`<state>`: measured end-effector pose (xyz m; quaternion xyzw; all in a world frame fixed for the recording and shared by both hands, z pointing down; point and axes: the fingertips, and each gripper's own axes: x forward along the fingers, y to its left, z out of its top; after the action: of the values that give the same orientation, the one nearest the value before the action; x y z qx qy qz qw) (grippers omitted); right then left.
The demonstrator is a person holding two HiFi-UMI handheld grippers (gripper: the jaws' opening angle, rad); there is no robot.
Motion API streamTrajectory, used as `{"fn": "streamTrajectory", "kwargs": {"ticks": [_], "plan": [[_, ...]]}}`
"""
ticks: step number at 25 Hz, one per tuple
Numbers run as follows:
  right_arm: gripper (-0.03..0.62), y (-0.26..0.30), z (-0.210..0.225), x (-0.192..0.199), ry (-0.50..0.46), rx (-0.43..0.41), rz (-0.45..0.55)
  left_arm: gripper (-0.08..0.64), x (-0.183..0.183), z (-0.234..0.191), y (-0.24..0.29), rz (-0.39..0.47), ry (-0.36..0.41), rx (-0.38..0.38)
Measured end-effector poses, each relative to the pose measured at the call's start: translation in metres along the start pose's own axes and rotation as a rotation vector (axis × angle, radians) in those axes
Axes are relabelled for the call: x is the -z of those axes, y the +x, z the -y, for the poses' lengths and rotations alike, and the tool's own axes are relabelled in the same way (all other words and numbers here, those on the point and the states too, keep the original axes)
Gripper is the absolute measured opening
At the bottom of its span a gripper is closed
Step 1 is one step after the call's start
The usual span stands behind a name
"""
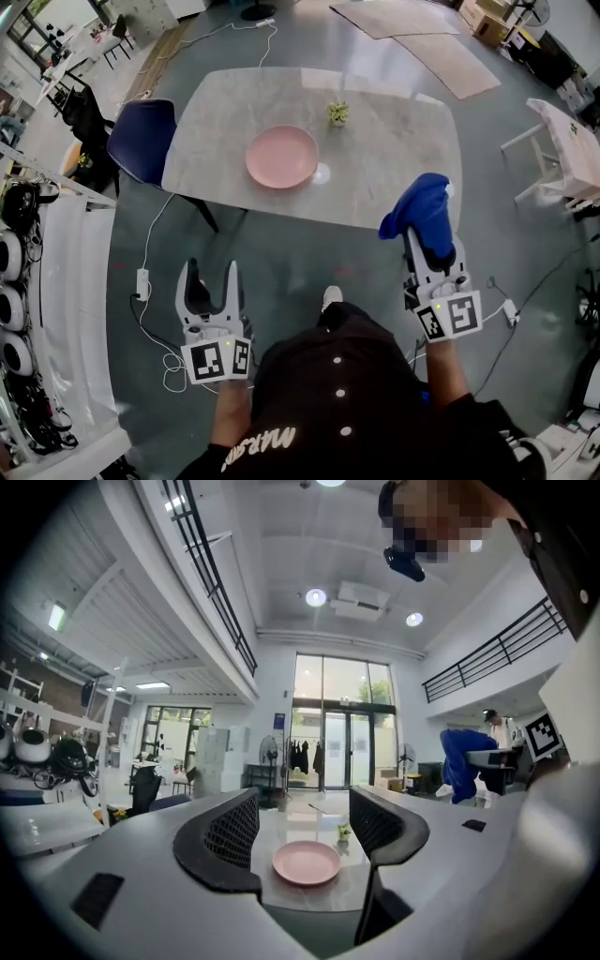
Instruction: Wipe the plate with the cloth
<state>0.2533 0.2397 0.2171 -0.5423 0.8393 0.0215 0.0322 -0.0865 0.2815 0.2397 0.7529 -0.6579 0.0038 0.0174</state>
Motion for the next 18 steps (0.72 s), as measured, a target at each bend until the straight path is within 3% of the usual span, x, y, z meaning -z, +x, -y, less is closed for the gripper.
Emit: {"fn": "streamTrajectory", "kwargs": {"ticks": [18], "plan": [[0.149,0.088,0.077,0.011,-0.001,-0.071,-0.020,0.295,0.001,0.018,0.092,-0.016,-0.018,-0.085]]}}
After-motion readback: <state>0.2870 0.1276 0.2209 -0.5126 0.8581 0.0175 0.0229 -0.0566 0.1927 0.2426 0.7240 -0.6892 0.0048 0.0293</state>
